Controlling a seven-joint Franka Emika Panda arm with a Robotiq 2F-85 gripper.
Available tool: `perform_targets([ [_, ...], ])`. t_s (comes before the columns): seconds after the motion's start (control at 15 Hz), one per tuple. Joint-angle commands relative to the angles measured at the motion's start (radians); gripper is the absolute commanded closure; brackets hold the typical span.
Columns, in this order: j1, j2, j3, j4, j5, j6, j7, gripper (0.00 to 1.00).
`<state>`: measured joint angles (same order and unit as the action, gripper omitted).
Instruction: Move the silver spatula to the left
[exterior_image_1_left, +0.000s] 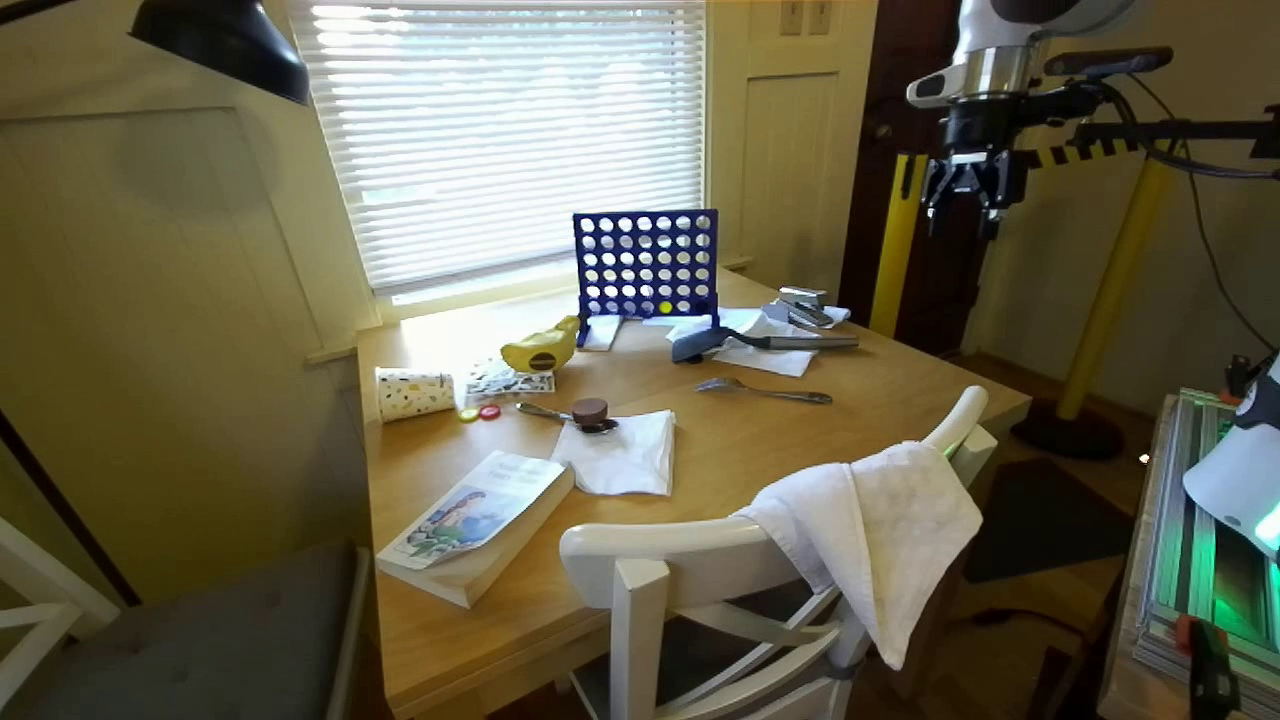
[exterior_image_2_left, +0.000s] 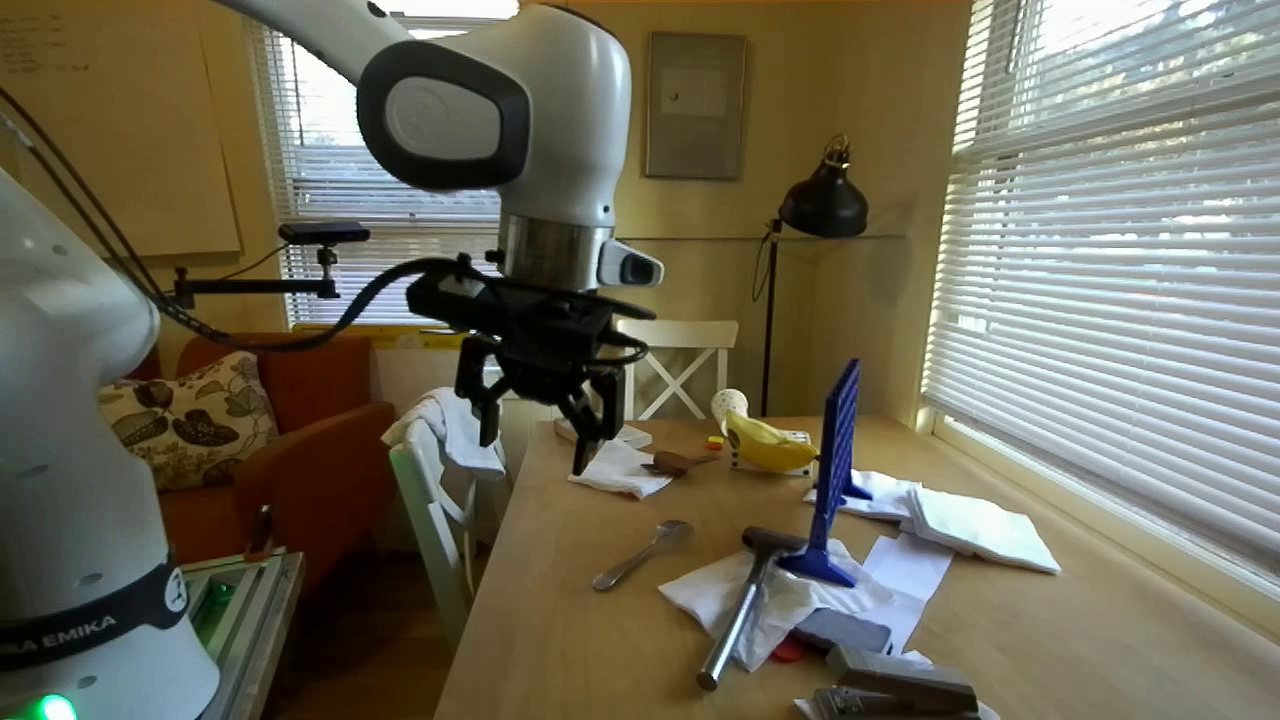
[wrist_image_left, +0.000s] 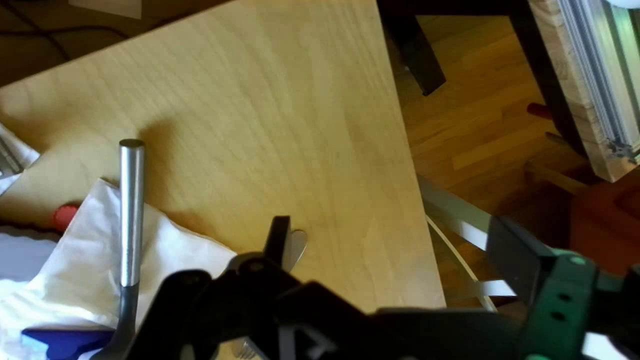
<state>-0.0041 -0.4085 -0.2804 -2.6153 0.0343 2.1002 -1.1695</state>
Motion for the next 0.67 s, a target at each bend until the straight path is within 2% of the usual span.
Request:
perform_targets([
  [0.0,-0.037,0.036,-0.021,-0.036,0.019,0.063,-0.052,0.0],
  [0.2,-0.08,0.066,-0.028,-0.065,-0.033,0.147,-0.073,0.0],
  [0.33,-0.135,0.087,-0.007,-0.08,-0.123,0.237,-0.012,0.0],
  [0.6,-0.179,0.146,0.004,-0.074,-0.209,0.373,0.049,0.0],
])
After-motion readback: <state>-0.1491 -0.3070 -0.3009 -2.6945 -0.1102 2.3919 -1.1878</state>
